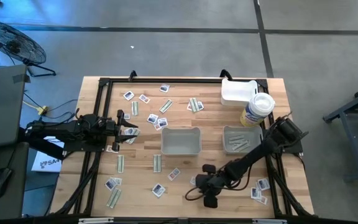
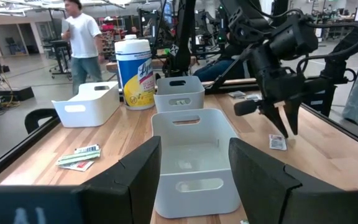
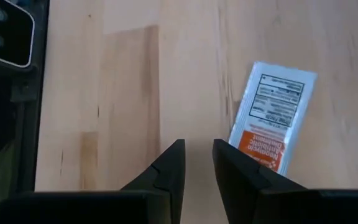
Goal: Pick & Place First Aid Supplies
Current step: Put the orange pad into the left gray bin
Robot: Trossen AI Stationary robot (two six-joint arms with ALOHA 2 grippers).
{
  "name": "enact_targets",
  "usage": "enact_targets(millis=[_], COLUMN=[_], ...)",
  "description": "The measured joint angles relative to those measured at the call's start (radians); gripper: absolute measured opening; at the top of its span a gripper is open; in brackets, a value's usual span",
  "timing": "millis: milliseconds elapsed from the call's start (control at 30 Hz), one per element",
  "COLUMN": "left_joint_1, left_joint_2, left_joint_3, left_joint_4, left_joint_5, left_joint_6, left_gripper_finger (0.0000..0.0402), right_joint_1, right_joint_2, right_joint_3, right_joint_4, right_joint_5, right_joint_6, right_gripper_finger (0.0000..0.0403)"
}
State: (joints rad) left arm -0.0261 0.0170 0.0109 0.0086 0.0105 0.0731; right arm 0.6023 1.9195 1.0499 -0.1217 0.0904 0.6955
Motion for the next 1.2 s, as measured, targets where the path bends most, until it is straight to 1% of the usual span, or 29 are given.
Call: enact_targets(millis=[167,267,333,433,633,800,900,967,1067,1200], left_joint_1=[0.000,0.000,0.000,0.000,0.000,0.000,0.000,0.000,0.000,0.000], left_joint_2=[0.000,0.000,0.000,0.000,0.000,0.000,0.000,0.000,0.000,0.000], left_joint_3=[0.000,0.000,0.000,0.000,0.000,0.000,0.000,0.000,0.000,0.000], left_joint_4=[0.000,0.000,0.000,0.000,0.000,0.000,0.000,0.000,0.000,0.000], left_joint_5=[0.000,0.000,0.000,0.000,0.000,0.000,0.000,0.000,0.000,0.000], left_joint_6=[0.000,0.000,0.000,0.000,0.000,0.000,0.000,0.000,0.000,0.000], left_gripper_finger=[0.0186,0.0186,0.0186,0.0186,0.0186,0.0186,0.0186,0.0186,0.0186,0.0186], right_joint_1=[-0.009,-0.014,-0.014,-0.015,-0.003,0.027,0.042,0.043,0.046,0.063], right_joint_2=[-0.019,-0.038,-0.047,-0.058,-0.059,-0.057,-0.054,-0.054,-0.052,-0.031], right_joint_3=[0.000,-0.002,-0.004,-0.004,-0.004,-0.002,-0.002,-0.002,-0.002,-0.002], right_joint_4=[-0.072,-0.119,-0.145,-0.143,-0.062,0.043,0.051,0.057,0.089,0.116], right_joint_5=[0.014,0.050,0.094,0.121,0.117,0.185,0.241,0.259,0.273,0.283], right_joint_6=[0.004,0.000,-0.019,-0.024,-0.046,-0.072,-0.087,-0.085,-0.086,-0.092], right_gripper_finger=[0.0078,0.0078,0.0078,0.0078,0.0078,0.0078,0.0078,0.0079,0.0091,0.0116])
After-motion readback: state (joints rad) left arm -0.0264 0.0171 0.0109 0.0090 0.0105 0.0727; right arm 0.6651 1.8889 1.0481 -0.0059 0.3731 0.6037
